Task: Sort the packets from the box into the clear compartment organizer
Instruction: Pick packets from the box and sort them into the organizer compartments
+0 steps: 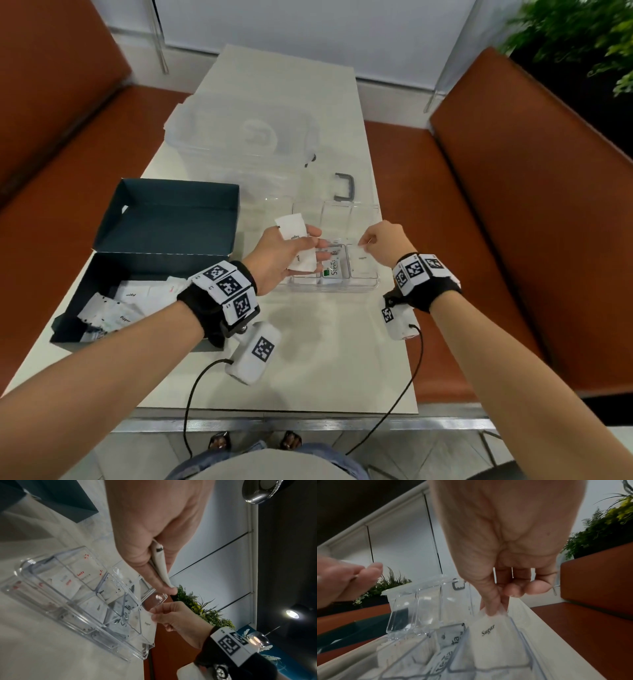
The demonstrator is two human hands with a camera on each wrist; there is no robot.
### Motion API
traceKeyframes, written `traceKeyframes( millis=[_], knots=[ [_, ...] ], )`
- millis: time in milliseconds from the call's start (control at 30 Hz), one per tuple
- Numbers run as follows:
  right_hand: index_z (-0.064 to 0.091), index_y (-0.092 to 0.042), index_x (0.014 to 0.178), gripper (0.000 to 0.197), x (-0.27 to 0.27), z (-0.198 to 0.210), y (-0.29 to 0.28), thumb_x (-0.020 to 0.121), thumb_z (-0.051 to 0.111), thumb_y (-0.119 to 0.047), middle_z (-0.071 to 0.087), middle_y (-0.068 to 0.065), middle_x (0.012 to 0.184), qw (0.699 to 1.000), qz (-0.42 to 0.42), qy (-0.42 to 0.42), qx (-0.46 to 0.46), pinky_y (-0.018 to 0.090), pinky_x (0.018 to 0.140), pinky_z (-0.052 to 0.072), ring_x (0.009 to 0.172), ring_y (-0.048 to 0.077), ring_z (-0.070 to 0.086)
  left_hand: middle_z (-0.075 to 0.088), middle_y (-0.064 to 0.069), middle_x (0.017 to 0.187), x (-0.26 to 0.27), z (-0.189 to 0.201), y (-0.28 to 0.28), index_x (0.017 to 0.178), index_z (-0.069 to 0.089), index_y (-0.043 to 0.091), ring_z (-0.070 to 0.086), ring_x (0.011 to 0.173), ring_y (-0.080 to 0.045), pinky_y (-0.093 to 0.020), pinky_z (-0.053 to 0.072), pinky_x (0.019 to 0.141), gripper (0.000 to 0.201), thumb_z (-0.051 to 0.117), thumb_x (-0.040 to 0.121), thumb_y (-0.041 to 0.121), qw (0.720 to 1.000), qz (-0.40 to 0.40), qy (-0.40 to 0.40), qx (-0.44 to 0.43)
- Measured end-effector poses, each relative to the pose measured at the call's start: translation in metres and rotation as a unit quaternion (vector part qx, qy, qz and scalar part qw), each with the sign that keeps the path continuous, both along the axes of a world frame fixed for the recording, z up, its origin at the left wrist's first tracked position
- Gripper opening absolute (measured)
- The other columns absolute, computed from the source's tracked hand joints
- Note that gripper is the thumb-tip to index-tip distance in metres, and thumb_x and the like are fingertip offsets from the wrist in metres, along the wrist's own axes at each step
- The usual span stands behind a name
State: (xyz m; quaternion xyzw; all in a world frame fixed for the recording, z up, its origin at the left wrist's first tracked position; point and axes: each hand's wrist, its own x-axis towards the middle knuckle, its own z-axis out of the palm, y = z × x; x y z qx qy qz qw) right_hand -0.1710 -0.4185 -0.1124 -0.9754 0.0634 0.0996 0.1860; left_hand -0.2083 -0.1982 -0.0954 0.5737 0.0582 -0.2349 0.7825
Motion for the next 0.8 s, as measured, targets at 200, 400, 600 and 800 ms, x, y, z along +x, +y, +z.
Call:
traceKeyframes(
  millis=[200,400,600,800],
  knots=[
    [0.074,-0.009,0.094,0.017,0.001,-0.013,0.000,0.090,0.058,-0.004,0.072,0.010,0.100,0.999,0.020,0.023,-0.020,0.029,0.085,0.053,0.093,0.025,0.066,0.072,-0.014,0.097,0.000,-0.003,0.004,0.102,0.062,0.005,0.074,0.086,-0.026,-0.031,0.059,0.060,0.012,0.058,0.093,-0.002,1.000,0.003,0.004,-0.004],
    [0.074,-0.013,0.100,0.025,-0.003,-0.023,0.003,0.090,0.054,-0.003,0.069,0.005,0.103,0.993,0.073,-0.003,-0.095,0.035,0.087,0.050,0.094,0.029,0.064,0.072,-0.013,0.095,-0.001,-0.005,0.003,0.101,0.063,0.006,0.074,0.084,-0.024,-0.032,0.059,0.060,0.012,0.057,0.094,-0.002,1.000,0.003,0.009,0.000],
    [0.068,-0.020,0.102,0.025,-0.008,-0.038,-0.003,0.091,0.053,-0.003,0.071,-0.004,0.092,0.977,0.116,-0.095,-0.154,0.031,0.076,0.024,0.092,0.021,0.060,0.073,-0.012,0.094,0.000,-0.005,0.007,0.101,0.063,0.006,0.074,0.086,-0.026,-0.032,0.060,0.062,0.012,0.058,0.094,-0.002,1.000,0.004,0.008,-0.003],
    [0.061,-0.030,0.117,0.031,-0.012,-0.030,0.005,0.087,0.066,-0.036,0.066,-0.003,0.105,0.956,0.114,0.010,-0.270,0.040,0.085,0.027,0.107,0.021,0.047,0.074,-0.013,0.094,0.000,-0.008,0.014,0.102,0.063,0.004,0.074,0.087,-0.027,-0.032,0.059,0.060,0.012,0.059,0.093,-0.002,1.000,0.017,0.016,-0.006]
  ],
)
